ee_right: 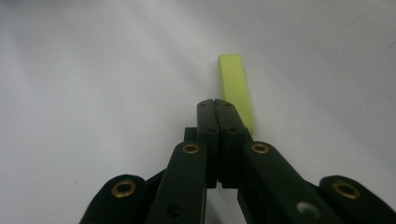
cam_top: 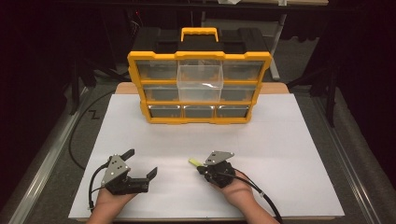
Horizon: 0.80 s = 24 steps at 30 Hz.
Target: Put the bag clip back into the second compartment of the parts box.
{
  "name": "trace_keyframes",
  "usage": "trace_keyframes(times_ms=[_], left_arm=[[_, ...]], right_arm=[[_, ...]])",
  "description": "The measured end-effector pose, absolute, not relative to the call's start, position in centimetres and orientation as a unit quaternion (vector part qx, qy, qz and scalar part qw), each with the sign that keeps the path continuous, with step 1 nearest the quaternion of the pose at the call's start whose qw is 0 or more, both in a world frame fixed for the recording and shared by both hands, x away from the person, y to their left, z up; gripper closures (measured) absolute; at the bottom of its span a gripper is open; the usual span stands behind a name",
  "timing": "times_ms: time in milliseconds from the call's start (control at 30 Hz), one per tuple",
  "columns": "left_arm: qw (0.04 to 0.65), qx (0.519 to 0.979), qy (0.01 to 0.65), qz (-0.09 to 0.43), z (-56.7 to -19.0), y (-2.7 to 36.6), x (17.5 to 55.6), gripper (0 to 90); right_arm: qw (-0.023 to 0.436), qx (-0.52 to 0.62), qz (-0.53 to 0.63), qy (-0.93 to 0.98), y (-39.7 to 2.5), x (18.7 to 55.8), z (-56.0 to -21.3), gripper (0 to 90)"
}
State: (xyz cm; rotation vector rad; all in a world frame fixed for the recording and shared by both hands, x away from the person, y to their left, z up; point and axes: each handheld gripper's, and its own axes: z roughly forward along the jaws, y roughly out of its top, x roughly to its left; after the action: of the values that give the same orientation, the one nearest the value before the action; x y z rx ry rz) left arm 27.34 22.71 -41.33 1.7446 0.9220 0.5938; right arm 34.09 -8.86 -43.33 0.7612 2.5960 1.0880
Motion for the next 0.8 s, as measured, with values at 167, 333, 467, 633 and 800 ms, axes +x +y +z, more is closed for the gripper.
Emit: trace_keyframes(times_ms=[167, 333, 467, 633, 800], left_arm=[[0.514, 0.725, 0.385, 0.249, -41.3, 22.8, 27.4, 0.3], [0.515, 0.726, 0.384, 0.246, -41.3, 22.7, 27.3, 0.2], [0.516, 0.725, 0.384, 0.246, -41.3, 22.8, 27.3, 0.3], [0.517, 0.725, 0.384, 0.244, -41.3, 22.7, 27.3, 0.3], [0.52, 0.724, 0.383, 0.243, -41.3, 22.8, 27.3, 0.3]], right_arm=[[0.107, 0.256, 0.38, 0.882, -9.0, 34.0, -43.1, 88.0], [0.093, 0.262, 0.406, 0.87, -10.0, 33.8, -42.3, 75.7], [0.08, 0.274, 0.418, 0.862, -11.0, 34.0, -42.0, 59.9], [0.09, 0.281, 0.433, 0.852, -11.7, 34.0, -41.7, 35.3], [0.096, 0.285, 0.446, 0.843, -11.7, 34.0, -41.5, 13.3]])
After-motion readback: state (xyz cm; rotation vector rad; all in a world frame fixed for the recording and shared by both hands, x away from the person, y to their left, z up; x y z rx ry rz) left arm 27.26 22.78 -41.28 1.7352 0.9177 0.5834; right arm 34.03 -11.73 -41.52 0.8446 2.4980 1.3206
